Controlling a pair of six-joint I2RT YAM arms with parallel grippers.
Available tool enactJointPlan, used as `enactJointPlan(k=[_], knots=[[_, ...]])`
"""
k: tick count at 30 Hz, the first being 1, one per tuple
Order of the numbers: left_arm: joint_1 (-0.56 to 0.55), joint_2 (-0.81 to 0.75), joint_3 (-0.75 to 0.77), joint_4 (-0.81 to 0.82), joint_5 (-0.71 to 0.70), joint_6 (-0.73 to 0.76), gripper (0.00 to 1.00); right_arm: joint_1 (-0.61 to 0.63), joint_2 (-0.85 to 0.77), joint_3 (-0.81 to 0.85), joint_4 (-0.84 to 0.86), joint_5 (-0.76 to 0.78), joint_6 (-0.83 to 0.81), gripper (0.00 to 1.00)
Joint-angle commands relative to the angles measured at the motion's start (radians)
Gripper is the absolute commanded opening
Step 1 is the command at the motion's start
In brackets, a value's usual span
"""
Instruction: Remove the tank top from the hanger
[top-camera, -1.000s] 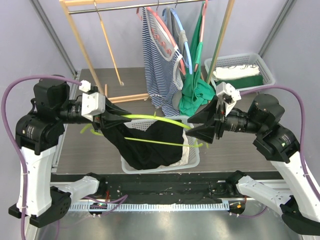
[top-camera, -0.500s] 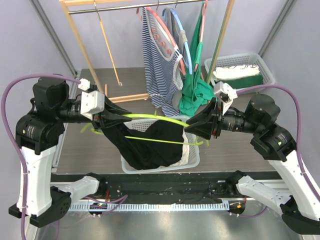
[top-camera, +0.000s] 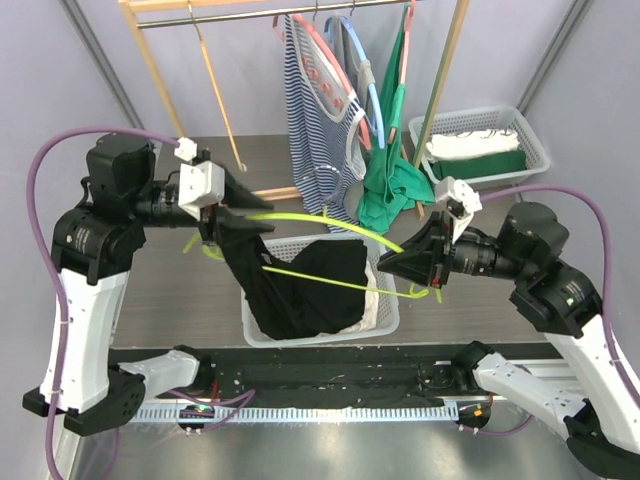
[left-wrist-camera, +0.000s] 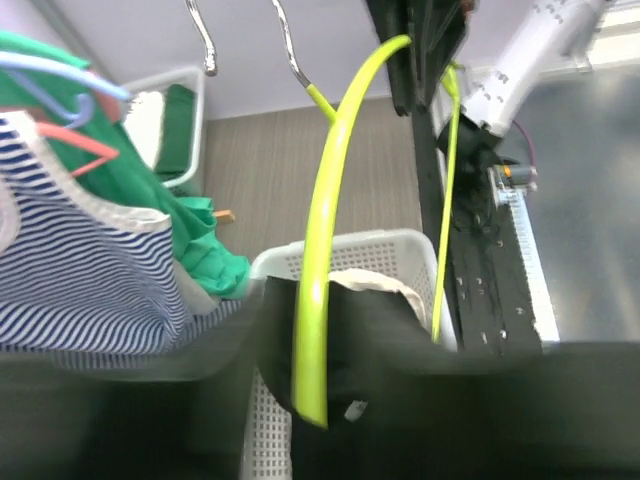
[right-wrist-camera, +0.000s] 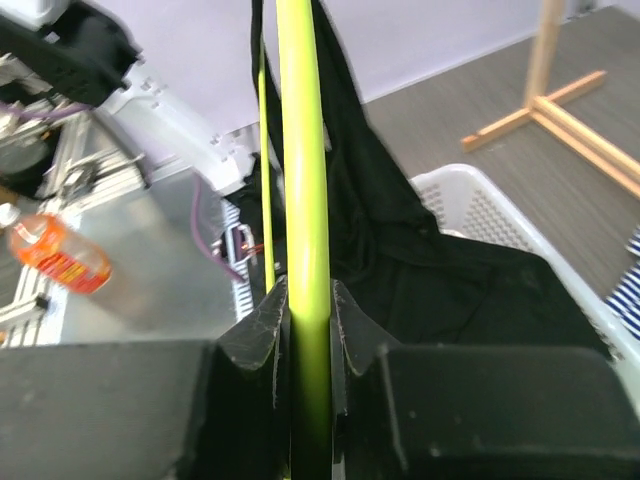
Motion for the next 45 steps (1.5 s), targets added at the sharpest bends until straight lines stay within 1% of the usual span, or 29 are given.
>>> enactJointPlan(k=[1, 2, 6, 9, 10, 12, 13, 14, 15, 18, 19, 21, 22, 23, 24, 25, 26, 27, 31, 32, 36, 39, 41, 42, 43, 45], knots=[[0.01, -0.045, -0.018, 0.093, -0.093, -0.014, 0.91, -0.005, -0.058, 0.077, -0.027, 0.167, 0.0, 0.01], [0.01, -0.043, -0.016, 0.099, -0.106, -0.008, 0.99, -0.007, -0.061, 0.088, -0.044, 0.189, -0.014, 0.01], [0.031, -0.049, 0.017, 0.102, -0.198, 0.01, 1.0, -0.005, -0.087, 0.14, -0.142, 0.252, -0.045, 0.01], [0.053, -0.084, 0.028, 0.102, -0.27, 0.01, 1.0, -0.005, -0.113, 0.139, -0.157, 0.265, -0.043, 0.01], [0.056, -0.122, -0.005, 0.102, -0.297, 0.004, 1.0, -0.007, -0.119, 0.137, -0.157, 0.278, -0.043, 0.01], [0.057, -0.169, -0.068, 0.105, -0.305, -0.015, 1.0, -0.005, -0.127, 0.137, -0.16, 0.292, -0.049, 0.01], [0.059, -0.216, -0.146, 0.124, -0.308, -0.04, 1.0, -0.005, -0.13, 0.137, -0.159, 0.31, -0.049, 0.01], [0.06, -0.236, -0.188, 0.134, -0.307, -0.075, 1.0, -0.005, -0.127, 0.14, -0.159, 0.313, -0.052, 0.01], [0.06, -0.265, -0.287, 0.156, -0.305, -0.133, 1.0, -0.005, -0.123, 0.148, -0.16, 0.318, -0.058, 0.01], [0.059, -0.36, -0.435, 0.304, -0.313, -0.23, 1.0, -0.005, -0.097, 0.166, -0.157, 0.299, -0.06, 0.01], [0.059, -0.374, -0.499, 0.396, -0.325, -0.315, 1.0, -0.004, -0.09, 0.168, -0.154, 0.293, -0.06, 0.01], [0.059, -0.376, -0.53, 0.463, -0.362, -0.397, 0.93, -0.005, -0.072, 0.166, -0.144, 0.284, -0.058, 0.01], [0.059, -0.365, -0.527, 0.489, -0.371, -0.463, 0.89, -0.005, -0.066, 0.165, -0.139, 0.282, -0.057, 0.01], [0.059, -0.338, -0.521, 0.494, -0.389, -0.508, 0.75, -0.005, -0.067, 0.16, -0.128, 0.284, -0.055, 0.01], [0.059, -0.322, -0.504, 0.495, -0.39, -0.529, 0.65, -0.005, -0.066, 0.157, -0.124, 0.287, -0.054, 0.01], [0.059, -0.315, -0.503, 0.494, -0.391, -0.56, 0.5, -0.005, -0.067, 0.154, -0.118, 0.285, -0.051, 0.01], [0.057, -0.309, -0.504, 0.498, -0.394, -0.574, 0.45, -0.005, -0.067, 0.148, -0.108, 0.285, -0.049, 0.01], [0.056, -0.302, -0.516, 0.513, -0.397, -0.586, 0.44, -0.005, -0.067, 0.147, -0.105, 0.284, -0.046, 0.01], [0.045, -0.293, -0.55, 0.54, -0.399, -0.611, 0.52, -0.005, -0.058, 0.145, -0.099, 0.279, -0.043, 0.01], [0.041, -0.29, -0.556, 0.546, -0.397, -0.623, 0.53, -0.005, -0.057, 0.145, -0.101, 0.278, -0.043, 0.01], [0.034, -0.261, -0.541, 0.598, -0.382, -0.664, 0.56, -0.007, -0.049, 0.148, -0.101, 0.27, -0.045, 0.01], [0.028, -0.241, -0.521, 0.63, -0.379, -0.686, 0.56, -0.005, -0.04, 0.145, -0.101, 0.262, -0.045, 0.01], [0.022, -0.224, -0.507, 0.639, -0.377, -0.686, 0.53, -0.005, -0.037, 0.14, -0.098, 0.261, -0.042, 0.01], [0.019, -0.22, -0.504, 0.648, -0.379, -0.688, 0.5, -0.005, -0.038, 0.137, -0.096, 0.261, -0.042, 0.01], [0.017, -0.21, -0.503, 0.652, -0.383, -0.686, 0.4, -0.007, -0.037, 0.133, -0.096, 0.261, -0.042, 0.01], [0.014, -0.207, -0.5, 0.656, -0.387, -0.68, 0.26, -0.005, -0.038, 0.127, -0.094, 0.262, -0.042, 0.01]])
